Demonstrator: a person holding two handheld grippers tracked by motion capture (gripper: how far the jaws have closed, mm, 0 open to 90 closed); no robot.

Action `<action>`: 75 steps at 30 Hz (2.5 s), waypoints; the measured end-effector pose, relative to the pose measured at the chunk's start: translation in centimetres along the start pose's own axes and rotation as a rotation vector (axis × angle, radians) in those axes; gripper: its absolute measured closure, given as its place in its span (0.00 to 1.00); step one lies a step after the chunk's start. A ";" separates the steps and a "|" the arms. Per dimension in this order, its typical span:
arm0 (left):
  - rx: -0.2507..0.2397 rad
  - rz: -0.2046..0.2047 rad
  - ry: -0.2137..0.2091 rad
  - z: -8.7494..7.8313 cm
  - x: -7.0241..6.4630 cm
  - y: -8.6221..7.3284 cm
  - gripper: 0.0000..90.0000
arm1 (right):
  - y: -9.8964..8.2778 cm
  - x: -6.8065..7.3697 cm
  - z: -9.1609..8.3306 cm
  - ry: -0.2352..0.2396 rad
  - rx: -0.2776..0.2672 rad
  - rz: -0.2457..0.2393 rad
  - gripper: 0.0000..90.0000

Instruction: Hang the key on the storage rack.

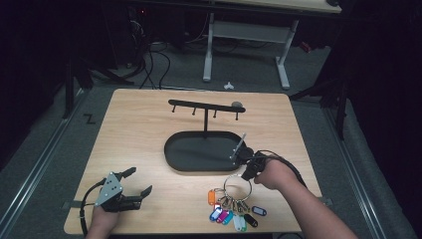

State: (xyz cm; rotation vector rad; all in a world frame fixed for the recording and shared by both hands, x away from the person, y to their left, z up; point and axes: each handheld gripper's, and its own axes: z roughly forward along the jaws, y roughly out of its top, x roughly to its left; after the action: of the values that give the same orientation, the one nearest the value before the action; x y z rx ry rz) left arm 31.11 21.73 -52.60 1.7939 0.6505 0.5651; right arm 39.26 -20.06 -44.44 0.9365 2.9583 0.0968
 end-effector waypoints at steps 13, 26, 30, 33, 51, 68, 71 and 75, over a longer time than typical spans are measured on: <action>-0.004 -0.011 0.002 0.0 0.1 0.0 0.17 | -1.3 -0.5 -5.8 -0.021 -0.066 0.058 0.98; 0.001 -0.012 0.000 0.1 0.1 0.0 0.17 | -1.6 -1.5 -10.5 -0.045 -0.109 0.090 0.98; 0.000 -0.013 0.000 0.0 0.1 0.0 0.17 | -1.4 -1.7 -11.9 -0.064 -0.116 0.093 0.98; -0.004 -0.011 0.001 0.0 0.1 0.0 0.17 | -1.2 -1.7 -12.8 -0.077 -0.128 0.085 0.98; -0.008 -0.006 0.000 -0.1 0.0 -0.1 0.17 | 0.6 -2.5 -15.5 -0.097 -0.166 0.091 0.98; -0.011 -0.007 -0.002 -0.1 0.0 -0.1 0.17 | 3.0 -2.7 -15.5 -0.089 -0.189 0.081 0.98; -0.013 -0.011 -0.002 -0.1 0.1 -0.1 0.17 | 3.4 -2.8 -15.4 -0.087 -0.185 0.079 0.97; -0.009 -0.008 -0.005 -0.1 0.1 0.0 0.17 | 4.0 -3.0 -15.3 -0.080 -0.185 0.085 0.97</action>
State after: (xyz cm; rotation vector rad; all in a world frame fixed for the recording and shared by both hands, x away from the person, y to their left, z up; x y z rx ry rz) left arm 31.12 21.89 -52.61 1.7830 0.6507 0.5572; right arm 43.16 -19.25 -28.83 1.0137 2.7789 0.3214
